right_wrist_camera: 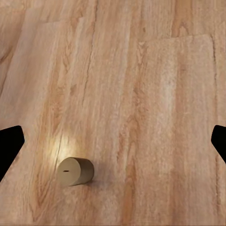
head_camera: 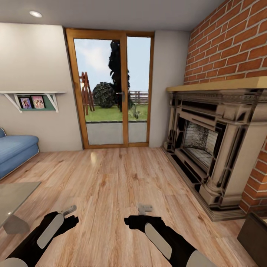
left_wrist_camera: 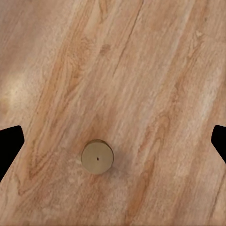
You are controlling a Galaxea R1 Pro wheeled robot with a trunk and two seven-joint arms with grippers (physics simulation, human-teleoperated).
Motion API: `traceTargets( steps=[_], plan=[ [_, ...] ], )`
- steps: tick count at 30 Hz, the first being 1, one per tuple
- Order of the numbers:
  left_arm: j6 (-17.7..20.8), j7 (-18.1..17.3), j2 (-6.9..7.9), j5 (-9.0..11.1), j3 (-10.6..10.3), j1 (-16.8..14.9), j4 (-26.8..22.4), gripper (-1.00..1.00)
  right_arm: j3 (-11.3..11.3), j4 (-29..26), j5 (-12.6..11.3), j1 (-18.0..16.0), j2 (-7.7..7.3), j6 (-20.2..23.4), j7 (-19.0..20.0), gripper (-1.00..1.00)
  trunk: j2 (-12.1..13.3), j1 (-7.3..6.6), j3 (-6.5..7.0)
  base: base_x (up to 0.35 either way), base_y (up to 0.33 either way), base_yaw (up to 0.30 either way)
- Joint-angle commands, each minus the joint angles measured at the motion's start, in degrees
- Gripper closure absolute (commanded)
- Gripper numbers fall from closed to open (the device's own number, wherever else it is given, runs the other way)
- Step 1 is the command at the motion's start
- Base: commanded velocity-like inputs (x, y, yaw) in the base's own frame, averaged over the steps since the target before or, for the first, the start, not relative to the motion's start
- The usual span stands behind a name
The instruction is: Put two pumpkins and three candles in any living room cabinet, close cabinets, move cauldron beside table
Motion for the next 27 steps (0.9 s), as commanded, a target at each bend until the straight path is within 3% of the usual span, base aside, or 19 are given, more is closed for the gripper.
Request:
traceTargets(
  steps=[1, 6, 12, 18, 23, 27],
  plan=[
    [0.04, 0.58, 0.04, 0.6, -0.26, -0.05, -0.06, -1.0, 0.16, -2.63, -0.63, -0.05, -0.07, 0.97, -0.59, -1.0, -0.45, 0.22, -0.25, 0.0, 0.0, 0.0],
    [0.25, 0.58, 0.0, 0.61, -0.45, -0.06, -0.04, -1.0, 0.02, -12.76, -1.1, -0.04, -0.15, 6.33, -1.52, -1.0, -2.45, 1.32, -1.15, 0.0, 0.0, 0.0],
    [0.36, 0.58, -0.16, 0.63, -1.23, -0.12, 0.16, -1.0, -1.73, -14.61, -1.25, -0.02, -0.19, 7.35, -3.15, -1.0, -4.86, 2.64, -2.23, 0.0, 0.0, 0.0],
    [0.43, 0.3, -0.19, 0.7, -1.6, -0.13, 0.57, -1.0, -2.02, -14.71, -1.27, -0.02, -0.2, 7.44, -3.32, -1.0, -7.27, 3.96, -3.3, 0.0, 0.0, 0.0],
    [1.54, -5.78, -0.04, 0.32, -2.48, -0.24, 1.56, -1.0, -2.08, -14.78, -1.27, -0.04, -0.21, 7.45, -3.33, -1.0, -9.27, 5.05, -4.2, 0.0, 0.0, 0.0],
    [3.3, -8.08, -0.09, -2.41, -2.59, -0.65, 3.02, -1.0, -2.1, -14.93, -1.27, -0.02, -0.23, 7.45, -3.32, -1.0, -10.88, 5.93, -4.92, 0.0, 0.0, 0.0]
  ],
)
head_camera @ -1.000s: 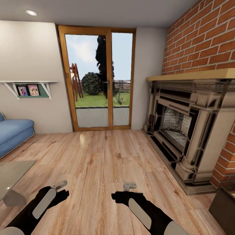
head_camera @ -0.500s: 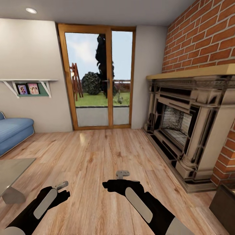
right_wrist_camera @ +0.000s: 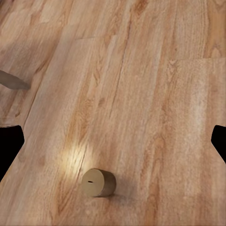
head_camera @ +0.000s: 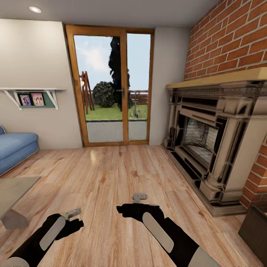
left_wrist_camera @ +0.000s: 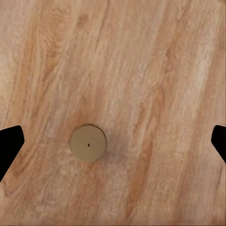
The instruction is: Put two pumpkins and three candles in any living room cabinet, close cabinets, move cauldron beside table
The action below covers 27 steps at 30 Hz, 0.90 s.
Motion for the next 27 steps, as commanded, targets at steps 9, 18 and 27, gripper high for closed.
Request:
traceTargets(
  steps=[9, 18, 27],
  plan=[
    [1.87, 0.07, 0.15, -0.41, -0.27, -0.54, 1.32, -1.0, 0.07, 0.02, -0.6, -0.09, 0.02, 0.12, -0.61, -1.0, -3.66, 1.98, -1.69, 0.0, 0.0, 0.0],
    [4.51, -0.61, -0.12, -0.3, -0.22, -1.19, 2.81, -1.0, -0.29, -0.27, -0.6, -0.08, -0.06, 0.73, -0.53, -1.0, -7.27, 3.95, -3.3, 0.0, 0.0, 0.0],
    [4.55, -0.67, -0.19, 0.06, -0.18, -1.2, 3.44, -1.0, -0.53, -0.3, -0.52, -0.06, -0.06, 0.73, -0.52, -1.0, -10.88, 5.93, -4.92, 0.0, 0.0, 0.0]
  ],
)
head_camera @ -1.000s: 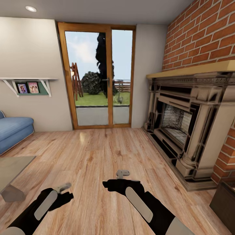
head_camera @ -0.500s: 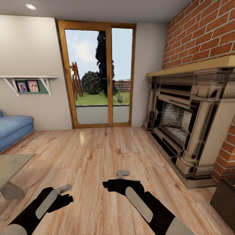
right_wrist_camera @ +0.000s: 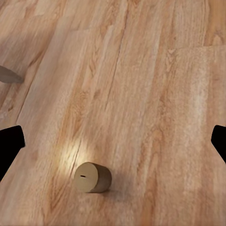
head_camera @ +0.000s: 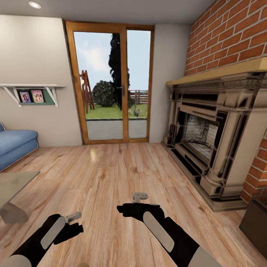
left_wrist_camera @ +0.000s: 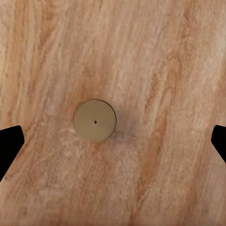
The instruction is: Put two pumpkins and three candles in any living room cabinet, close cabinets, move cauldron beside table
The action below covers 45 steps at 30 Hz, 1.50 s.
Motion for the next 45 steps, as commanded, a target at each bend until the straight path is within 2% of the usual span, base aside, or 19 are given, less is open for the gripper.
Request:
traceTargets(
  steps=[1, 6, 9, 12, 20, 25, 30, 45],
  plan=[
    [0.02, 0.54, 0.07, 0.63, -0.28, -0.04, -0.08, -1.0, 0.09, -0.09, -0.61, -0.06, -0.01, 0.05, -0.58, -1.0, -0.45, 0.22, -0.25, 0.0, 0.0, 0.0],
    [0.02, 0.5, 0.05, 0.74, -0.28, -0.06, -0.07, -1.0, 0.13, -2.46, -0.71, -0.09, -0.28, 0.24, -0.58, -1.0, -2.45, 1.31, -1.15, 0.0, 0.0, 0.0],
    [0.02, 0.48, -0.15, 0.73, -0.28, -0.1, -0.08, -1.0, 0.15, -5.76, -0.76, -0.07, -1.86, 1.87, -0.58, -1.0, -3.66, 1.97, -1.69, 0.0, 0.0, 0.0],
    [0.02, 0.24, -0.26, 0.68, -0.28, -0.1, -0.07, -1.0, 0.09, -7.71, -0.88, -0.06, -2.68, 2.86, -0.58, -1.0, -4.86, 2.63, -2.22, 0.0, 0.0, 0.0],
    [0.02, -0.69, -0.28, 0.1, -0.28, -0.13, -0.08, -1.0, 0.04, -8.18, -0.89, -0.06, -2.89, 3.18, -0.58, -1.0, -8.07, 4.39, -3.66, 0.0, 0.0, 0.0],
    [0.02, -0.75, -0.2, 0.04, -0.33, -0.13, -0.15, -1.0, -1.43, -7.54, -0.93, -0.07, -3.06, 3.19, -0.58, -1.0, -10.07, 5.49, -4.56, 0.0, 0.0, 0.0],
    [0.07, -0.76, 0.01, 0.03, -0.34, -0.13, -0.17, -1.0, -1.87, -7.4, -0.92, -0.07, -3.27, 3.19, -0.58, -1.0, -12.08, 6.59, -5.46, 0.0, 0.0, 0.0],
    [0.62, -0.8, 0.34, 0.02, -0.28, -0.13, -1.0, -1.0, -1.9, -7.58, -0.9, -0.06, -3.3, 3.21, -0.58, -1.0, -12.35, 7.01, -8.77, 0.0, 0.0, 0.0]
  ],
)
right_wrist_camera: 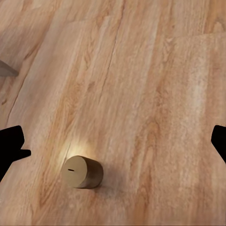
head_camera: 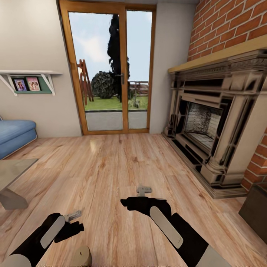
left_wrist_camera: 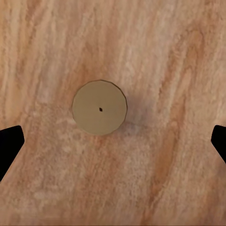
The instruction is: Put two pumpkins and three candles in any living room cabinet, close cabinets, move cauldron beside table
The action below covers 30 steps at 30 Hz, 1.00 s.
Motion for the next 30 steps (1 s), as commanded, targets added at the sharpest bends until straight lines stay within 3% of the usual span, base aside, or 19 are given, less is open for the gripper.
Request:
traceTargets(
  steps=[1, 15, 30],
  plan=[
    [0.03, 0.53, 0.07, 0.6, -0.27, -0.04, -0.07, -1.0, 0.08, -0.1, -0.61, -0.05, 0.02, 0.06, -0.59, -1.0, -0.05, 0.01, -0.29, 0.0, 0.0, 0.0],
    [0.04, 0.58, -0.34, 0.75, -0.26, -0.04, 0.46, -1.0, 0.1, 0.1, -0.15, -0.05, 0.13, 0.64, -0.67, -1.0, -0.23, 0.37, -3.39, 0.0, 0.0, 0.0],
    [-0.04, 0.58, -0.41, 0.82, -0.26, -0.04, 0.1, -1.0, 0.1, -3.28, -0.49, -0.11, 0.09, 3.11, -0.71, -1.0, -0.44, 0.76, -6.72, 0.0, 0.0, 0.0]
  ],
)
